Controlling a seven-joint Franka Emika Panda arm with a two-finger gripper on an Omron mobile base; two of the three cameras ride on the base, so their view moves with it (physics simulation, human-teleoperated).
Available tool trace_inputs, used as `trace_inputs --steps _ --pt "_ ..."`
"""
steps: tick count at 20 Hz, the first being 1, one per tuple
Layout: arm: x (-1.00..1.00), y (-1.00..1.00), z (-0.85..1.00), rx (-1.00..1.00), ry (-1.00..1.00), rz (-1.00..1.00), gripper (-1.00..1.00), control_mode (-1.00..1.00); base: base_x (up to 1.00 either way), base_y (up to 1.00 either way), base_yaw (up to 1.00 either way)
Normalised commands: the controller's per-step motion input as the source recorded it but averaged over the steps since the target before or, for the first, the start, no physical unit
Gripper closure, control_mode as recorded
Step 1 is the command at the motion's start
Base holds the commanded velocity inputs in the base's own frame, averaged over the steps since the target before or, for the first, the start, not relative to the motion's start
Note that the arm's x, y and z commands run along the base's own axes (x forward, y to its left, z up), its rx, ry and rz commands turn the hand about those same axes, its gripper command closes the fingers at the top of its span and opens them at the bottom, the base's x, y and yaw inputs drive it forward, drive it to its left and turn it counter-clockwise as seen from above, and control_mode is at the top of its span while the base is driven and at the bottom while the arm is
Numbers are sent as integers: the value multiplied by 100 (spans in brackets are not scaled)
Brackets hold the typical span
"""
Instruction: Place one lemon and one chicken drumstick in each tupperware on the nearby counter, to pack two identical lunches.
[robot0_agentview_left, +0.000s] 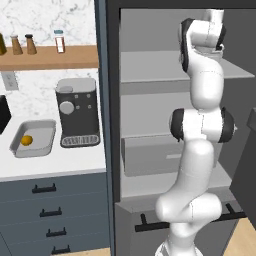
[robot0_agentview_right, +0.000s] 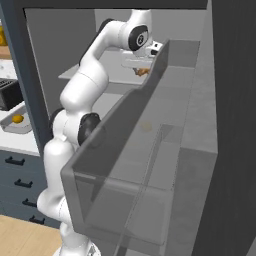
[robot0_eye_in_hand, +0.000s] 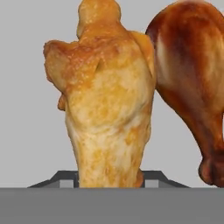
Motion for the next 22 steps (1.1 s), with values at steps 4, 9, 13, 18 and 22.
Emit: trace_inputs --steps 4,9,13,18,22 --pt "-100 0 27 0 -10 1 100 -100 0 0 0" --pt "-100 11 12 0 -8 0 100 -100 0 0 0" --pt "-15 58 -99 -12 -22 0 100 -100 0 0 0" --pt "-41 37 -47 -4 -18 0 100 -100 0 0 0" --pt "-100 14 72 0 -3 0 100 -100 0 0 0"
